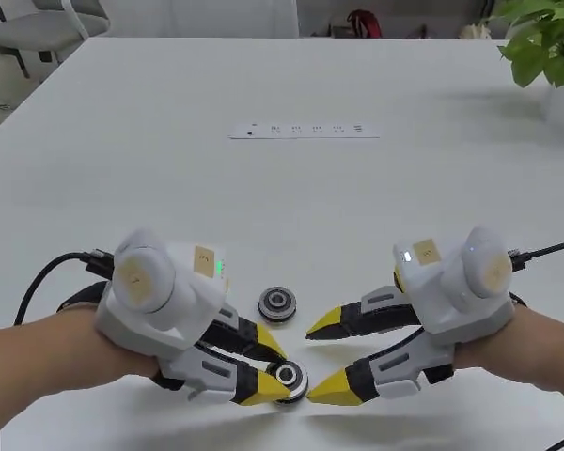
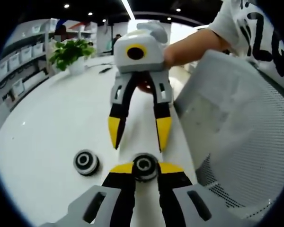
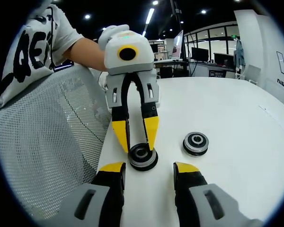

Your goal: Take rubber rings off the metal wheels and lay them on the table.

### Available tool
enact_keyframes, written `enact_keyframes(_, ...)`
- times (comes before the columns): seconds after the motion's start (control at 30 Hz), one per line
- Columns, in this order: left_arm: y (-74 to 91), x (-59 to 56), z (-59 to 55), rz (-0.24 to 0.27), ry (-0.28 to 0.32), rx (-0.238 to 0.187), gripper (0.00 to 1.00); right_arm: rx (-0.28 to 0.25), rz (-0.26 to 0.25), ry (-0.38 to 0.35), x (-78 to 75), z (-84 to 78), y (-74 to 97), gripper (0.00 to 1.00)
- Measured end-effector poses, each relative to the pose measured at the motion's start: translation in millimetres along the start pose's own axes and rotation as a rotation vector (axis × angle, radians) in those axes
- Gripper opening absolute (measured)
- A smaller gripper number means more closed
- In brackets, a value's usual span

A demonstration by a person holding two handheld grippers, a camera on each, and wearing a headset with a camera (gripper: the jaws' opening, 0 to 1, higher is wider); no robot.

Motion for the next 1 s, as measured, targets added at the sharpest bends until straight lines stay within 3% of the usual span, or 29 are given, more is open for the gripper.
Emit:
enact_keyframes(0.03,0.7,-1.4,-3.3,0.002,0.017,0.017,0.17,0.001,0.0,0.0,0.1,-0.3,0.1,0.37)
enact_keyframes(0.33,0.0,-0.6,-3.3,0.036,-0.027,0.012,0.14,0.004,0.01,-0.001,3.1,-1.1,-4.0,0.37)
enact_keyframes(1.0,0.5,-0.3,-5.4,0.055,-0.024,0.009,0.13,0.002,-0.001,0.0,7.0,-1.3,-8.3,0.37)
Point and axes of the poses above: the centre of the closed fingertips' face, and the gripper's own axes: y roughly backward along the fingers, x roughly to its left, z roughly out of its top, the point moved 2 cm from there along y, roughly backward along the fingers, and after that the axes turned 1 degree about -x, right-handed, at the moved point
